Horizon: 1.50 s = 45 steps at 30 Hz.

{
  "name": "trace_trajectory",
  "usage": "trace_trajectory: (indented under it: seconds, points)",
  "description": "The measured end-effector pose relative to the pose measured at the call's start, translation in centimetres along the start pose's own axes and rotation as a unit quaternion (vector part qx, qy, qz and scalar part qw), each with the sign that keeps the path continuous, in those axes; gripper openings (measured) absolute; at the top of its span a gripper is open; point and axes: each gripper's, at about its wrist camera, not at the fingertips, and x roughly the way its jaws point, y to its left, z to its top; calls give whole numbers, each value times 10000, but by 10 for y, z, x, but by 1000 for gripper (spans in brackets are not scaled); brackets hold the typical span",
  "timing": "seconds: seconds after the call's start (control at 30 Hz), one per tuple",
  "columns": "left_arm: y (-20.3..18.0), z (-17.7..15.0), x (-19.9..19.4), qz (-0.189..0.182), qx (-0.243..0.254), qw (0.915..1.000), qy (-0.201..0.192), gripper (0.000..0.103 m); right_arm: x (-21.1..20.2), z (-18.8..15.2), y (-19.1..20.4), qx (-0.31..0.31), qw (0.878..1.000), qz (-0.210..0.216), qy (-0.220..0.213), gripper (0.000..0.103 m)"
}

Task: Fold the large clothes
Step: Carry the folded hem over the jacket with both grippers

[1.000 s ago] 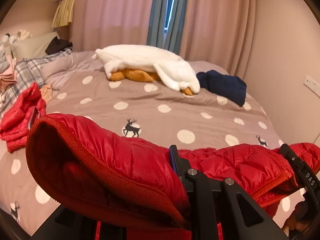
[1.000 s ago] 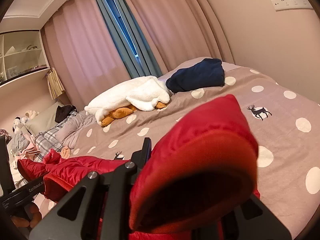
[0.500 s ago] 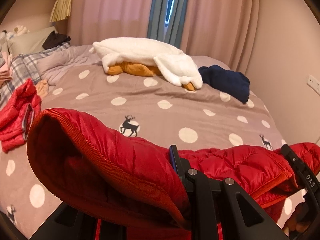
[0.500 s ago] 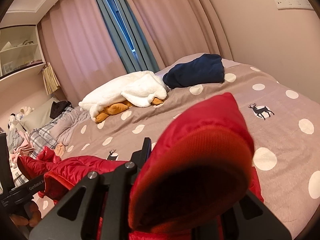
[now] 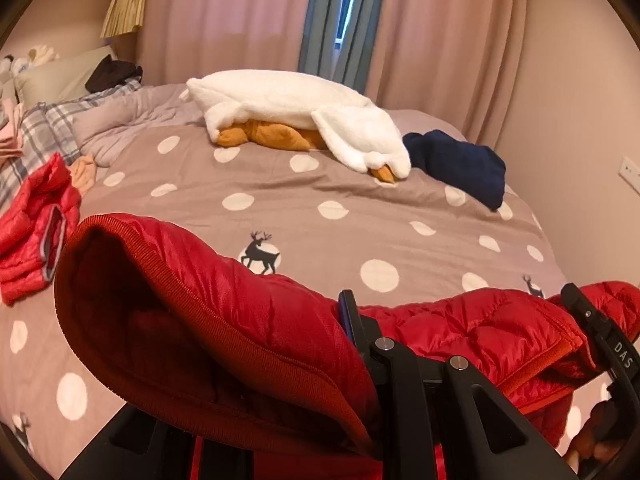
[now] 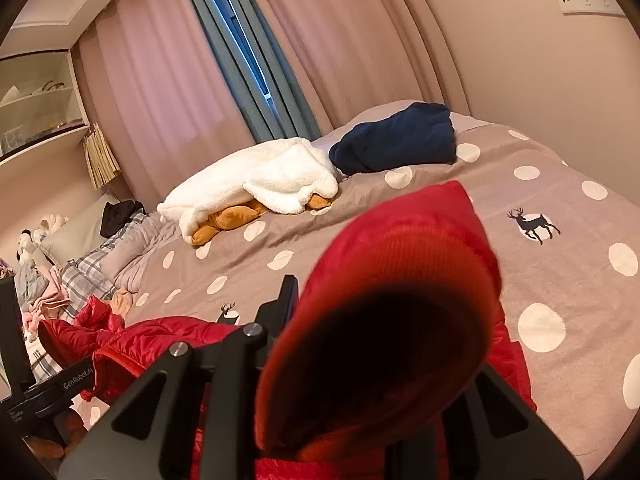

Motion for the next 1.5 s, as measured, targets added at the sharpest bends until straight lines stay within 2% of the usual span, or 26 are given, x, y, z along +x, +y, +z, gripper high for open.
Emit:
trace_trajectory:
  seconds: [0.7,1.27,1.47,1.5]
  points:
    - [-4,-5,-17,-20,58,9998,-188,21,-11,2,-1,26,9999,92,-36,38]
    - [-5,-9,-27,-161,-88,9998,-19,24,-22,-5,-1,49,9999,120,1,48]
    - [-3,-10,-29,-340,-203,9992,36,33,-22,-5,-4,43,9999,89,55,49]
    - [-2,-10,-30,-405,-238,9989,35,42,-23,-5,-4,52,9999,93,60,49]
